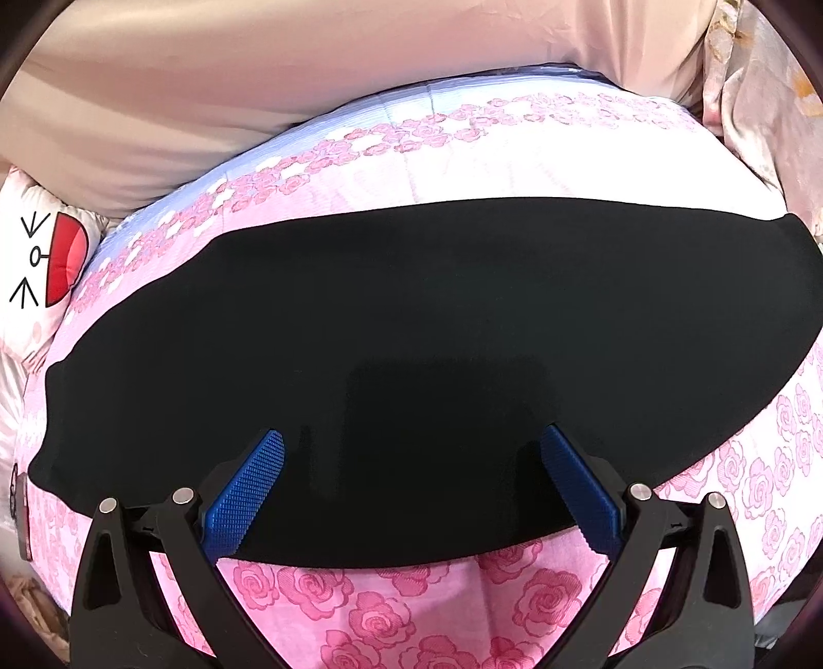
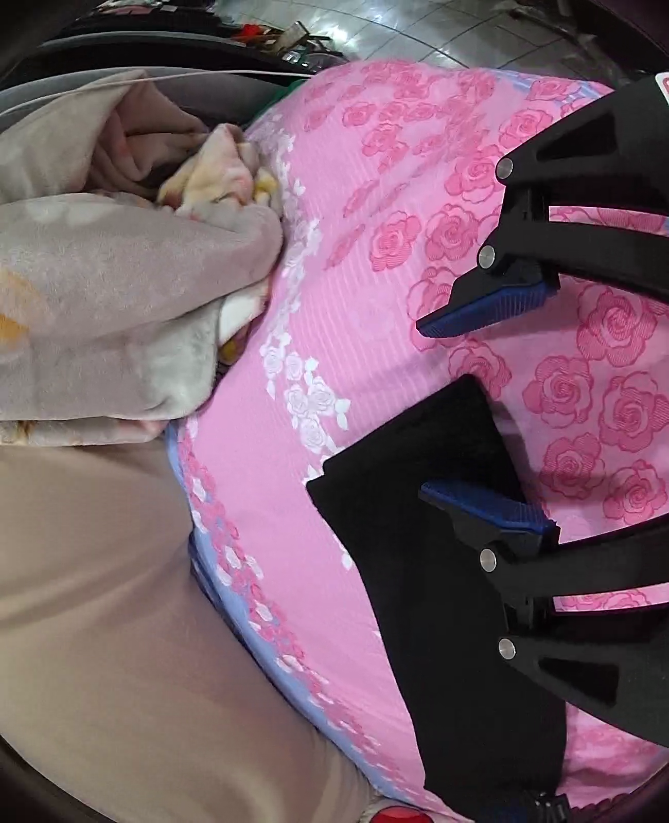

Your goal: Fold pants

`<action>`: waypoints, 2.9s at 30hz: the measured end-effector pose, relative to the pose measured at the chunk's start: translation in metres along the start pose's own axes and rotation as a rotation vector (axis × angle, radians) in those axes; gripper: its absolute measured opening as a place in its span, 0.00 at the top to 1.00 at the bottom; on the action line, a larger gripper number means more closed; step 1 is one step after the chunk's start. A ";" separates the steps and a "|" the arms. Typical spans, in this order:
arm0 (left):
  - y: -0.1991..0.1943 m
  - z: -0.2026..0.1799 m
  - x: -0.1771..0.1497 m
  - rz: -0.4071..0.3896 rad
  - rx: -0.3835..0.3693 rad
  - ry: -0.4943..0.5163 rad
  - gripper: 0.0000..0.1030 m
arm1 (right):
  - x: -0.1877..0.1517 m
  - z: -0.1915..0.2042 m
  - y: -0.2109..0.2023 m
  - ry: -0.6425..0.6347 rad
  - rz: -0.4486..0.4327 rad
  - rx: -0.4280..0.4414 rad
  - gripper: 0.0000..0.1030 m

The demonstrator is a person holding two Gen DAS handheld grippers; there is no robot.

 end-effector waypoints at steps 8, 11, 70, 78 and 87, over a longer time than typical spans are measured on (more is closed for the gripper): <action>-0.003 0.025 -0.007 -0.022 0.021 -0.036 0.05 | -0.009 0.001 0.025 0.071 0.061 0.058 0.76; 0.000 0.044 -0.009 -0.021 0.023 -0.074 0.05 | -0.007 0.015 0.021 0.092 0.063 0.089 0.80; -0.018 0.149 -0.008 -0.146 -0.027 -0.255 0.04 | -0.079 0.276 -0.020 -0.274 0.061 0.293 0.34; -0.033 0.183 -0.020 -0.157 -0.026 -0.351 0.05 | -0.145 0.445 -0.018 -0.722 0.126 0.451 0.34; -0.026 0.200 -0.047 -0.108 -0.041 -0.362 0.05 | -0.162 0.484 0.021 -0.872 0.145 0.350 0.92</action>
Point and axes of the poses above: each gripper's, at about its wrist camera, not at the fingertips, and y roughly the way its jaws point, z to its left, x to its top, the point moved 8 cm from there along y, roughly the way its jaws point, and after that the axes turned 3 degrees about x, right-handed, at the moved point
